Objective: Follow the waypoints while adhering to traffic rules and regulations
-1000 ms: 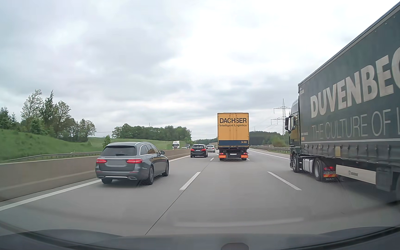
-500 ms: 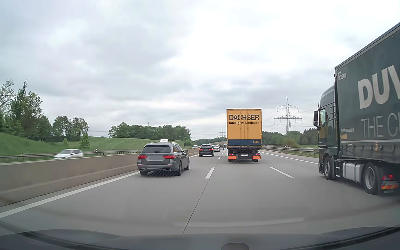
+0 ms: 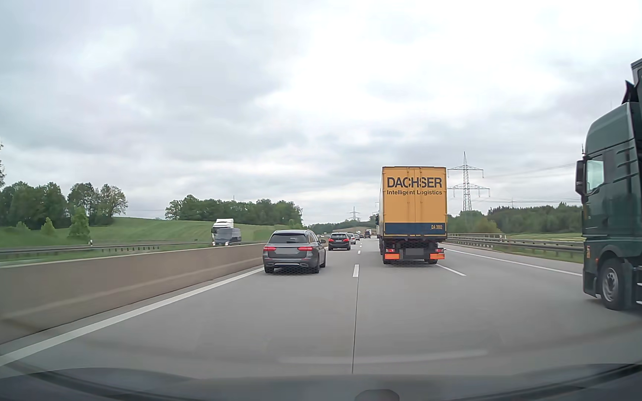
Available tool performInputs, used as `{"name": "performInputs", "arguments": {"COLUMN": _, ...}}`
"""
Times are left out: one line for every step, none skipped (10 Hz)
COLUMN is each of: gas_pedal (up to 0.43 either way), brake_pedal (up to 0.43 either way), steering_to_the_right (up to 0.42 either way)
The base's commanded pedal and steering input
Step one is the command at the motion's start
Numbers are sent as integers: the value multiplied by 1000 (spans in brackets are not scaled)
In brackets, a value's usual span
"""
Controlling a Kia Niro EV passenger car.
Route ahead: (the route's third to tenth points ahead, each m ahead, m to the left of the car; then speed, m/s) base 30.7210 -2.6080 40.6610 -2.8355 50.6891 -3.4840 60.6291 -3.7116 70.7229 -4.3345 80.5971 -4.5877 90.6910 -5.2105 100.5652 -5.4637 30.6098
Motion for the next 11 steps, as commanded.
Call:
{"name": "performInputs", "arguments": {"gas_pedal": 551, "brake_pedal": 0, "steering_to_the_right": 6}}
{"name": "performInputs", "arguments": {"gas_pedal": 559, "brake_pedal": 0, "steering_to_the_right": 8}}
{"name": "performInputs", "arguments": {"gas_pedal": 571, "brake_pedal": 0, "steering_to_the_right": 9}}
{"name": "performInputs", "arguments": {"gas_pedal": 591, "brake_pedal": 0, "steering_to_the_right": 9}}
{"name": "performInputs", "arguments": {"gas_pedal": 622, "brake_pedal": 0, "steering_to_the_right": 9}}
{"name": "performInputs", "arguments": {"gas_pedal": 661, "brake_pedal": 0, "steering_to_the_right": 9}}
{"name": "performInputs", "arguments": {"gas_pedal": 701, "brake_pedal": 0, "steering_to_the_right": 8}}
{"name": "performInputs", "arguments": {"gas_pedal": 732, "brake_pedal": 0, "steering_to_the_right": 8}}
{"name": "performInputs", "arguments": {"gas_pedal": 752, "brake_pedal": 0, "steering_to_the_right": 8}}
{"name": "performInputs", "arguments": {"gas_pedal": 752, "brake_pedal": 0, "steering_to_the_right": 8}}
{"name": "performInputs", "arguments": {"gas_pedal": 752, "brake_pedal": 0, "steering_to_the_right": 8}}
